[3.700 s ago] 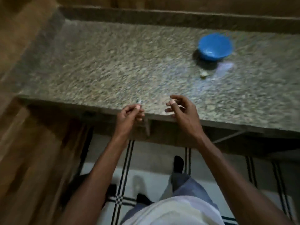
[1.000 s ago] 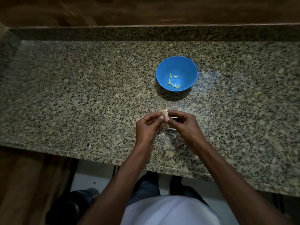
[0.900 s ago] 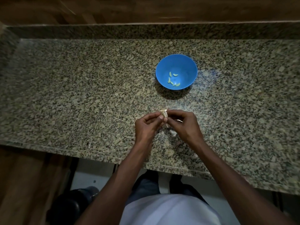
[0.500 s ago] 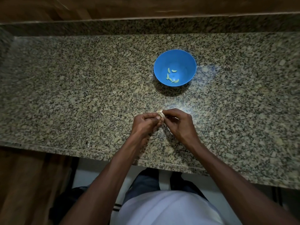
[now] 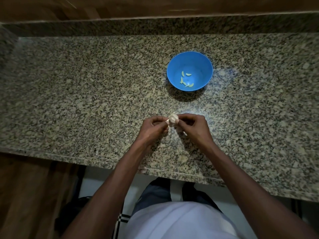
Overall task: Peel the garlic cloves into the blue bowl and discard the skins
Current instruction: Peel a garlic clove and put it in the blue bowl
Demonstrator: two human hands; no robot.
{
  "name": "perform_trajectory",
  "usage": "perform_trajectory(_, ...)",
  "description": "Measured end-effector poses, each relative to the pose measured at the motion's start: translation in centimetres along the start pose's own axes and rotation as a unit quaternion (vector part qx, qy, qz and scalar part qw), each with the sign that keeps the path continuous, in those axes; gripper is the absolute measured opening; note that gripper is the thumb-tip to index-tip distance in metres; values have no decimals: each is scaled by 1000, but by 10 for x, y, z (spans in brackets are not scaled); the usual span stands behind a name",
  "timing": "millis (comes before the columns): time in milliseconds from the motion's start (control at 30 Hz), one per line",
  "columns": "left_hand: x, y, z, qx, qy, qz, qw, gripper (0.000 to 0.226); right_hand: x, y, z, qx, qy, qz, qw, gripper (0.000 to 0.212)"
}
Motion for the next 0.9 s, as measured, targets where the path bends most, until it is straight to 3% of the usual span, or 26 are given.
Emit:
perform_trajectory(133,9,-3,0,15,-4,27,1000,16,8,-12,-8,-35,-8,96,995,18)
perform_trajectory(333,12,-2,13,13,51,151,987,21,38,-27,0,-82,-112,232,963,23)
perform_trajectory(400,14,-1,15,22,85,124,988,19,34,-30,11,-54,-80,194,976,27)
perform_trajectory(467,15,3,16,39,135,45,989,17,16,-22,21,51,20,71,996,30)
perform_trajectory(533,14,11,19,52,187,-27,981,13,3,-14,32,127,104,-73,984,27)
perform_trajectory(633,16,20,21,56,226,-57,971,9,-6,-14,39,150,162,-180,959,22)
perform_trajectory(767,21,26,24,66,253,-90,961,9,-12,-19,43,173,198,-215,940,32)
perform_trajectory(900,29,21,26,39,265,-128,955,12,-13,-27,41,144,144,-110,973,21)
Point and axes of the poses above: each hand's wrist, its own z-axis away from the middle knuckle, its own y-axis out of the palm, x = y × z, the point moved 6 cm from there along -z, towards the middle knuckle, and after that the axes turned 11 degrees about z, right-handed, at the moved point
